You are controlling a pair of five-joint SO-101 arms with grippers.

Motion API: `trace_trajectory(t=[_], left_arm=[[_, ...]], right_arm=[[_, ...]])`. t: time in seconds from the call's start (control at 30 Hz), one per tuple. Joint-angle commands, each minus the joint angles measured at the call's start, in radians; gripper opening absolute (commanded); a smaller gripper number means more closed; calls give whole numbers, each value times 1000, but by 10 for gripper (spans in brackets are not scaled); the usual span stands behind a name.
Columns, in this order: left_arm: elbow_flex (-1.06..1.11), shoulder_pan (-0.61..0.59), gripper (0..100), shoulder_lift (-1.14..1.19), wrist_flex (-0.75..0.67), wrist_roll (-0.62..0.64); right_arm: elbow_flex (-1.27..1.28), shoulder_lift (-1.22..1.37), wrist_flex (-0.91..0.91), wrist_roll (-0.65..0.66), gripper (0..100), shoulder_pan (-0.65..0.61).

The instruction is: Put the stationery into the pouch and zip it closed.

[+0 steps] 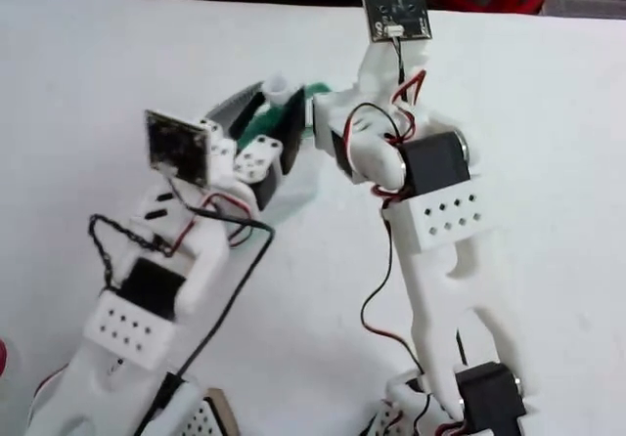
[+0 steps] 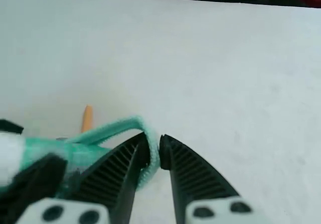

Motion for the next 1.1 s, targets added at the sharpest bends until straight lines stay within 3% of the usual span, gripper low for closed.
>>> trace_trajectory(t=[0.0,0.23,0.53,0.63,0.73,0.83,1.07], left_arm=[[-87,-45,211,-107,196,86],[-259,-143,212,-140,399,-9],[-273,-54,210,-76,399,-46],[-272,-148,208,-77,405,-46],[-273,-262,211,-104,499,-54],[-255,-349,211,-101,592,-153],[-170,-449,208,122,606,-167]], right_arm=[[8,-7,-1,6,18,22],[8,-1,-2,5,18,18],[8,1,-2,5,18,18],[8,1,-2,5,18,19],[8,1,-2,5,18,19],[8,1,-2,5,18,19],[9,2,-2,6,18,21]])
